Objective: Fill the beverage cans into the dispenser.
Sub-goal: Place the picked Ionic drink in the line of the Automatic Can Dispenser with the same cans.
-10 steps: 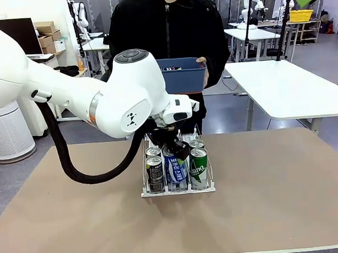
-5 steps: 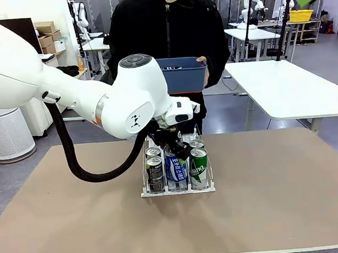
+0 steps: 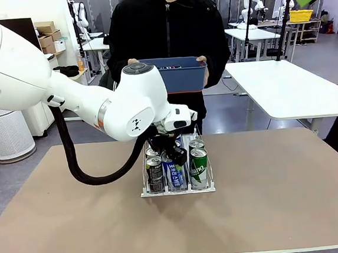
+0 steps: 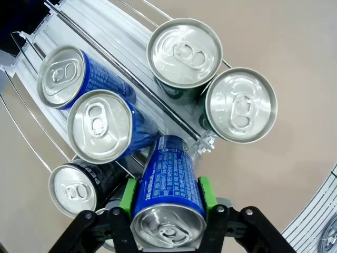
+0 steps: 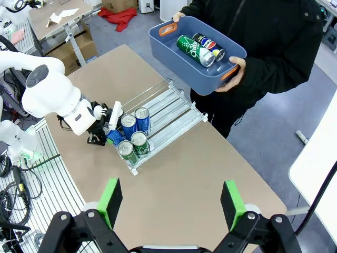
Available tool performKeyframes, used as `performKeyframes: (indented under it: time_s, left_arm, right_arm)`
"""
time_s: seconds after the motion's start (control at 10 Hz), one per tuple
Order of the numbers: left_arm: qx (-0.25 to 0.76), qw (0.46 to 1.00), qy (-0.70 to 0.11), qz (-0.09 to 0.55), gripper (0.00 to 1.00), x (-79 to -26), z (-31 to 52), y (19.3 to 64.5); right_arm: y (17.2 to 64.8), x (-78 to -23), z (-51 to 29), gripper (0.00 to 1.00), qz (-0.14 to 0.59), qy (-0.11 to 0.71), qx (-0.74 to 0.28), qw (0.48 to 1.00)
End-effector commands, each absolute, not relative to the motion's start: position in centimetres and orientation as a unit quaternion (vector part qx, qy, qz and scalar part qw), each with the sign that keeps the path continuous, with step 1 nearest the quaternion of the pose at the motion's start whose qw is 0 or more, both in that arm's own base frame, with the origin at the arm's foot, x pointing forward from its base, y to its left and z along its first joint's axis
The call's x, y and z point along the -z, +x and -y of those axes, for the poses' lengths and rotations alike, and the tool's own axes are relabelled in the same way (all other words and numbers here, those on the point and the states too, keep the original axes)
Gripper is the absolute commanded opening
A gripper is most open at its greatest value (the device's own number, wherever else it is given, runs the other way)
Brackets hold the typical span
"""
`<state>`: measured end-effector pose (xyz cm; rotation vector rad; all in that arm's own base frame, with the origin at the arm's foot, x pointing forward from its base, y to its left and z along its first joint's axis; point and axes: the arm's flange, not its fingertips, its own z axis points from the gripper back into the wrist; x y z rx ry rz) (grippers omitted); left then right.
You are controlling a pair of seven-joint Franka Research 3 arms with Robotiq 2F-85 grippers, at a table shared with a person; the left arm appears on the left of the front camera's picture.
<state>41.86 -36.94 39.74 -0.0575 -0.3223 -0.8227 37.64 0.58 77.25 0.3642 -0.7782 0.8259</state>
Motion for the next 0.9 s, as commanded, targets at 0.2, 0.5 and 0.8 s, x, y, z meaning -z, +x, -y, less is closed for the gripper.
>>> performKeyframes:
  time_s: [0.2, 0.5, 0.8]
  left_arm:
    - [0.388, 0.912, -0.024, 0.131, 0.57, -39.6, 36.7, 43.4]
    - [0.396, 0.907, -0.027, 0.142, 0.57, -39.6, 37.2, 42.4]
    - [0.408, 0.907, -0.009, 0.109, 0.57, -39.8, 37.8, 43.0]
  right_arm:
    - [37.6, -77.1, -0.6, 1.00, 0.365, 0.173, -0.389, 0.828]
    - [37.6, -77.1, -0.6, 1.00, 0.365, 0.173, -0.389, 0.828]
    - [37.6, -77.1, -0.6, 1.00, 0.365, 0.173, -0.389, 0.828]
